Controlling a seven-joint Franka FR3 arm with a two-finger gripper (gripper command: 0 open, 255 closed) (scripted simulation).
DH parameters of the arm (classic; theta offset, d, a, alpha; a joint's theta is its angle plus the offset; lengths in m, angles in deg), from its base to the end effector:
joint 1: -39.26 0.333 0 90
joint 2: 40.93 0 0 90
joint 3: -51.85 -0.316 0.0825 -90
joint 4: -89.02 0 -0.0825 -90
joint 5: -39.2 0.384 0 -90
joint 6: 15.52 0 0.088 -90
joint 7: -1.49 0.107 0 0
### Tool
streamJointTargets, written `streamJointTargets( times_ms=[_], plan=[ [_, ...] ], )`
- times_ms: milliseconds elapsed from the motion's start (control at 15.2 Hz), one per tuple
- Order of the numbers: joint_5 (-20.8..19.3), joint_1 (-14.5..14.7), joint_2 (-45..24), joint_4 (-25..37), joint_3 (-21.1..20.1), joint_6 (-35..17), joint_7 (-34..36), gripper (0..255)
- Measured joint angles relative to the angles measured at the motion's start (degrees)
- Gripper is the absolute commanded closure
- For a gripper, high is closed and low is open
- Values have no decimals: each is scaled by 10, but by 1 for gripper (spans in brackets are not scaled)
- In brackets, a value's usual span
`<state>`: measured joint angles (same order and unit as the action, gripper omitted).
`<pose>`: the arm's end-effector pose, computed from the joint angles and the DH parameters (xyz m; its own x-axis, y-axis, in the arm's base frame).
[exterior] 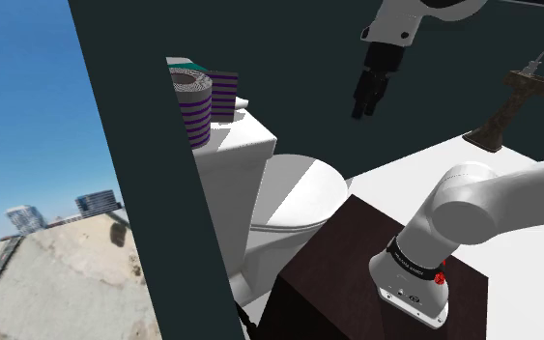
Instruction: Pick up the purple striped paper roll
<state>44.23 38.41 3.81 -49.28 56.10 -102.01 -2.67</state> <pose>0.2982 -0.0221 0.5572 0.9934 0.0166 -0.1133 -0.0003 -0.9890 -0.1480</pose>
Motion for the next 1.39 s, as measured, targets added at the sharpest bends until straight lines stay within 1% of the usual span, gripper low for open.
streamJointTargets(
  times_ms=[66,264,594,990,1386],
  plan=[
    [0,0,0,0,0,0,0,0],
    [12,13,-22,22,-23,-8,15,0],
    [37,41,-70,76,-78,-22,54,0],
    [49,67,-140,162,-142,-29,103,0],
    [37,86,-230,272,-205,-28,153,0]
  ],
)
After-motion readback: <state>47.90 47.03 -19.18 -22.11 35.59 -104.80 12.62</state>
